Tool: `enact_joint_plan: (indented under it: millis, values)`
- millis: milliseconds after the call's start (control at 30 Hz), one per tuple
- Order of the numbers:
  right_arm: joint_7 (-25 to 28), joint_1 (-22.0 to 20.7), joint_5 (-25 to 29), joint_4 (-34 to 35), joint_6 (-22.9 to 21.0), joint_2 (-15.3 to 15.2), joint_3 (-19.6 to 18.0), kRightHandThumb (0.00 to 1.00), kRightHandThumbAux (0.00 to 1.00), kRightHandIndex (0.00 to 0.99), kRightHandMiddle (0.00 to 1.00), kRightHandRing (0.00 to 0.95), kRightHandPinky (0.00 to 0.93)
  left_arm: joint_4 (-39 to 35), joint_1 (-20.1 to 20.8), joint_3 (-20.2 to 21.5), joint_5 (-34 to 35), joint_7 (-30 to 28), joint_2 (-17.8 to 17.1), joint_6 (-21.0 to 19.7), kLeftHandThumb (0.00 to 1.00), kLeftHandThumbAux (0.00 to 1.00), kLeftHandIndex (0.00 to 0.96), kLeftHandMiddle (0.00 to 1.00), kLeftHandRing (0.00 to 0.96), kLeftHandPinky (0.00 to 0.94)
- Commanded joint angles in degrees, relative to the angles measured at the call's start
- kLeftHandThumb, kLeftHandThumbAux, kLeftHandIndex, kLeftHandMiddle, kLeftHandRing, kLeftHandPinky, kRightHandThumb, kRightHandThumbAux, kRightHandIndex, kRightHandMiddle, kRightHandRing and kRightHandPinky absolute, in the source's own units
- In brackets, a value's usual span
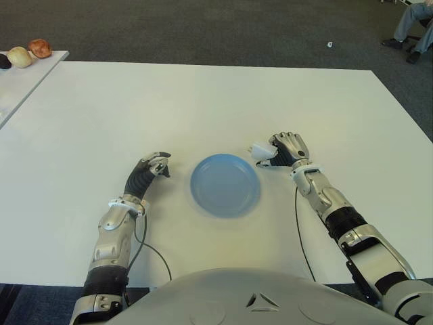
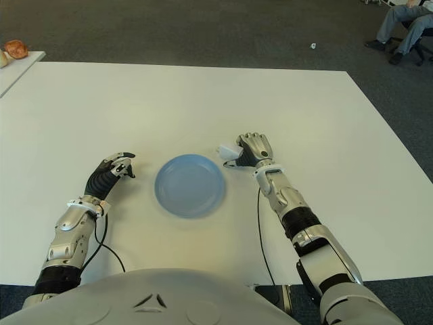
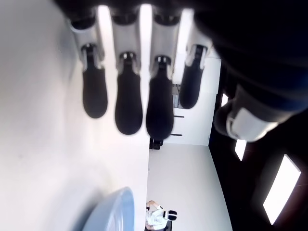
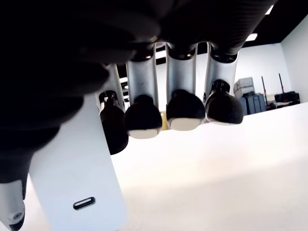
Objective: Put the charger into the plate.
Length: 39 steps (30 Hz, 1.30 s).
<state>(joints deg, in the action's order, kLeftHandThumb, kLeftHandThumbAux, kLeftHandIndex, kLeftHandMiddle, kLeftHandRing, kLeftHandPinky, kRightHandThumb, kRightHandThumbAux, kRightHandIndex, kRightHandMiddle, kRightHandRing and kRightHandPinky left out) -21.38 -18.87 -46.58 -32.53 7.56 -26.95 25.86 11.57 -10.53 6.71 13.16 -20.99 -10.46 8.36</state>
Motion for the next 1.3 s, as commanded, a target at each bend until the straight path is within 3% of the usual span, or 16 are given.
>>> enact_joint_plan:
  millis: [33, 567, 800, 1300]
  values:
    - [-1.8, 0.8, 0.8, -0.2, 0.7, 0.7, -0.9, 1.000, 0.670, 0.891, 0.913, 0.885, 0.838, 0.7, -0.9, 0.2, 0.7, -0.8, 0.0, -1.5, 0.179, 0.573, 0.359, 0.663, 0.644, 0.525]
    - [-7.0, 1.6, 1.5, 0.2, 2.0, 1.6, -3.0, 0.998, 0.673, 0.886, 0.922, 0.903, 0.894, 1.4, -0.9, 0.4, 0.7, -1.4, -0.1, -0.5, 0.188, 0.574, 0.353, 0.672, 0.658, 0.535]
    - [-6.8, 2.7, 1.4, 7.1, 1.5, 0.3, -5.0, 0.991, 0.671, 0.895, 0.927, 0.909, 0.902, 1.8, -0.7, 0.7, 1.0, -2.4, 0.0, -0.5, 0.189, 0.564, 0.353, 0.667, 0.654, 0.530]
    - [-2.7, 4.0, 0.8, 19.1, -1.3, 1.2, -7.9, 1.000, 0.658, 0.876, 0.927, 0.909, 0.880, 3.6, -0.3, 0.7, 0.7, -2.6, 0.3, 1.1, 0.183, 0.555, 0.353, 0.661, 0.645, 0.505]
